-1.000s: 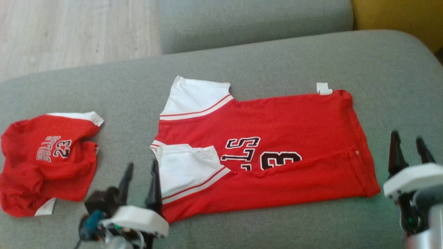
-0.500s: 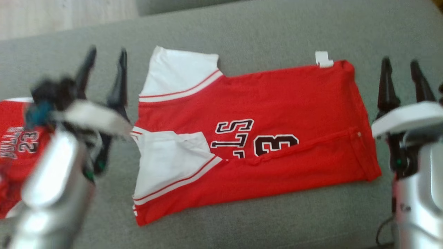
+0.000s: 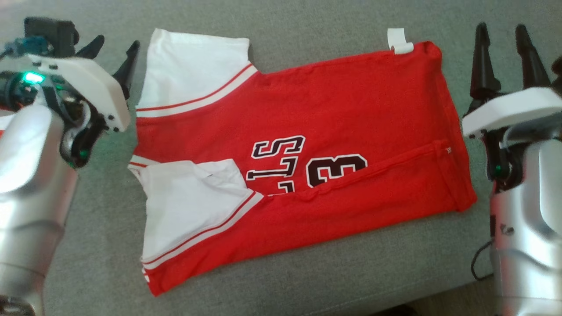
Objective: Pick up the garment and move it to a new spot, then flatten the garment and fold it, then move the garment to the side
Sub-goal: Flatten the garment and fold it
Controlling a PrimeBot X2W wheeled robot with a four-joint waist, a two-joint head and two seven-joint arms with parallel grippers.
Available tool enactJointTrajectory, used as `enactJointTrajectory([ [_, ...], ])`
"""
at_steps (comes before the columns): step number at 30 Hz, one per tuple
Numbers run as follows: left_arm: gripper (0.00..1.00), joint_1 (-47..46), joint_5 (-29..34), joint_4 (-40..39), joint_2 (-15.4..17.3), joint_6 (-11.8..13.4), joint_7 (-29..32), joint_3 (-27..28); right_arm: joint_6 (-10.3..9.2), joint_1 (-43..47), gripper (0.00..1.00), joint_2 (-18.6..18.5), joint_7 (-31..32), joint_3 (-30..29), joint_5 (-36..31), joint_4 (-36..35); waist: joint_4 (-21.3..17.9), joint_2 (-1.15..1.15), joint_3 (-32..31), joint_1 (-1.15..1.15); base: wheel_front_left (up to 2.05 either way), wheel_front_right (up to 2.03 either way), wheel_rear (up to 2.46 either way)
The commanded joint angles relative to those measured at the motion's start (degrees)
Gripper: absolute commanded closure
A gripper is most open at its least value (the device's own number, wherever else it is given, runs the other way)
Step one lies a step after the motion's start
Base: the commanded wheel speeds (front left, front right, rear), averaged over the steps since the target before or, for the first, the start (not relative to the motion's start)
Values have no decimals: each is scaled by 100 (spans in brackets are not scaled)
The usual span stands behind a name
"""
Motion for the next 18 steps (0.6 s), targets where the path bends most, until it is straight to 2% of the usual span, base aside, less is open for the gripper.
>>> enactJointTrajectory([
  [1, 0, -380, -45, -77, 326, -26, 50, 149, -4, -229, 0, -35, -56, 147, 27, -176, -69, 0, 113, -1, 0, 0, 0],
  [6, 0, -742, -370, 243, 348, -33, 242, -83, -4, -376, 0, -35, -115, 259, 84, -154, -179, 0, 354, -1, 0, 0, 0],
  [18, 0, -1485, -870, 709, 642, -34, 778, -684, -4, -749, 0, -35, -292, 541, 263, -19, -521, 0, 835, -1, 0, 0, 0],
])
